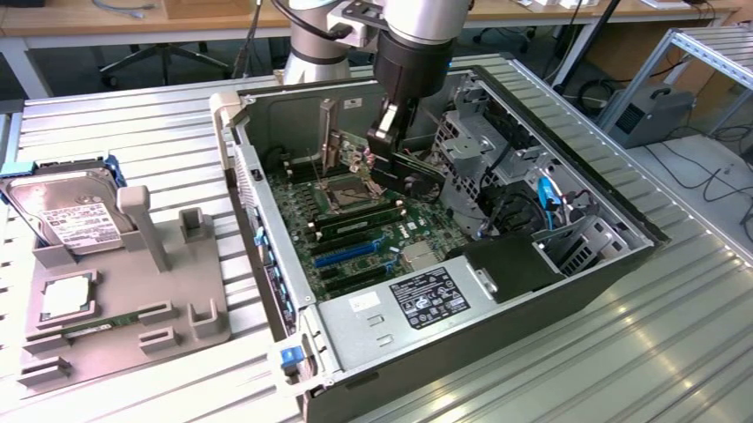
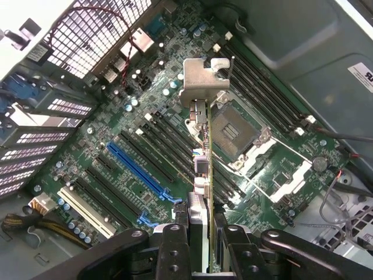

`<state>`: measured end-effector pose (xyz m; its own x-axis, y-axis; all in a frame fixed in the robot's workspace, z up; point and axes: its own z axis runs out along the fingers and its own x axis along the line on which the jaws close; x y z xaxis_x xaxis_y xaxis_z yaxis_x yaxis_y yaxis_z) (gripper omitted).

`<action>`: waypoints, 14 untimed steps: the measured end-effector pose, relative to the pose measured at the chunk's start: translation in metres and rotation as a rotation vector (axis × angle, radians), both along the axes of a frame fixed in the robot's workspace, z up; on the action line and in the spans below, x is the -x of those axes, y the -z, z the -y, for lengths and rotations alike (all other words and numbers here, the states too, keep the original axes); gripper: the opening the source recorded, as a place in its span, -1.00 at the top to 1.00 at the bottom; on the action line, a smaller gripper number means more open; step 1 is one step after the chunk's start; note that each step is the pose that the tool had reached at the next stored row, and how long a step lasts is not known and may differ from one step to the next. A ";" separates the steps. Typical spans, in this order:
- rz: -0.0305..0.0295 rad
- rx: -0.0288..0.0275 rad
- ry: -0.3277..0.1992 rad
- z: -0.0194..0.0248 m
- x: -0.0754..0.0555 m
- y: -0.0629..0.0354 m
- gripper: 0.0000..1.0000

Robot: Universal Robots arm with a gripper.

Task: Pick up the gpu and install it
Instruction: 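Insert the gpu into the slot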

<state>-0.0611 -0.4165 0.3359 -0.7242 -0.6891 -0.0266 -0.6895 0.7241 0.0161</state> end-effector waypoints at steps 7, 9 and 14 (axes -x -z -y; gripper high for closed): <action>0.0000 0.0000 -0.012 0.0000 0.000 0.0000 0.47; 0.0000 0.0000 -0.015 0.0000 0.000 0.0000 0.47; 0.0000 -0.0001 -0.021 0.0000 0.000 0.0001 0.47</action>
<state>-0.0611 -0.4165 0.3358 -0.7093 -0.7044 -0.0266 -0.7049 0.7091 0.0161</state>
